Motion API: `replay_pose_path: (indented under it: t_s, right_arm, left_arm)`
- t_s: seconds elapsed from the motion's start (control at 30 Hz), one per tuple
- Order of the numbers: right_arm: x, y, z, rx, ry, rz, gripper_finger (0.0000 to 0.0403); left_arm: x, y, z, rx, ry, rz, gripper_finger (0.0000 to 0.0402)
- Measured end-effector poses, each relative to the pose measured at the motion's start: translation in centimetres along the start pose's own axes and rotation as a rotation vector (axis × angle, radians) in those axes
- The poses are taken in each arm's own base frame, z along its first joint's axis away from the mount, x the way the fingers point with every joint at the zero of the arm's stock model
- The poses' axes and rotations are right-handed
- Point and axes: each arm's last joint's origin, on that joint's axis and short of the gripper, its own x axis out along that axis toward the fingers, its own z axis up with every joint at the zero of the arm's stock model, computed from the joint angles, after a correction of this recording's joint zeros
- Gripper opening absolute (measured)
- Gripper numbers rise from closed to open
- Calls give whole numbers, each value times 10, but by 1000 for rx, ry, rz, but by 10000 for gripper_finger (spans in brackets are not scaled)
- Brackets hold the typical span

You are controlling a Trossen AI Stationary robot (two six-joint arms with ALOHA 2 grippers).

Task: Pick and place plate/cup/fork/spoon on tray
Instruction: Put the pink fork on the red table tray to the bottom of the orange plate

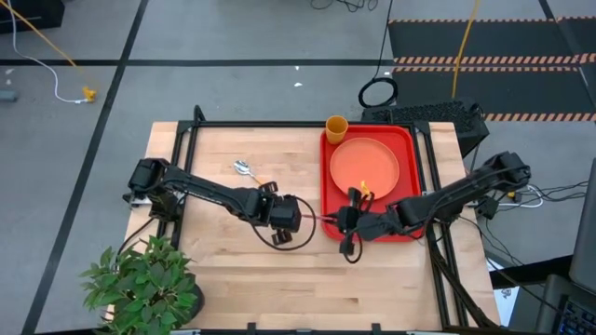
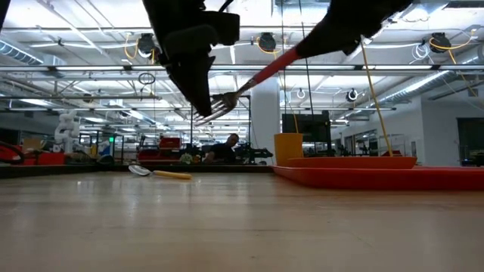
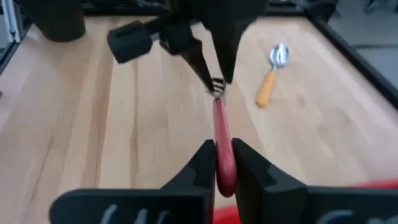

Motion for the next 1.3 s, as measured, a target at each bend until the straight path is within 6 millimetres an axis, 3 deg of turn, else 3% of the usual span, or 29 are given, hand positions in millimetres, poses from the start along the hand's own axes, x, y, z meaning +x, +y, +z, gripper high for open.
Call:
replay_pose_path:
  t_s: [0.4,0.73,0.93,1.13,1.3]
  right_arm:
    - [-54,-7,-24,176,228,-46,15]
    - [-92,-19,-55,316,165,-84,17]
    - [-97,-34,-80,410,154,-97,17]
    - [-89,-49,-117,484,161,-144,18]
    - [-86,-52,-131,546,106,-70,18]
  left_arm:
    - [-11,2,12,66,-92,38,129]
    - [-22,-8,48,152,-438,-36,129]
    - [-33,-11,64,157,-635,-29,130]
    - [-39,-19,64,243,-682,-1,130]
    - [-41,-22,65,283,-709,9,130]
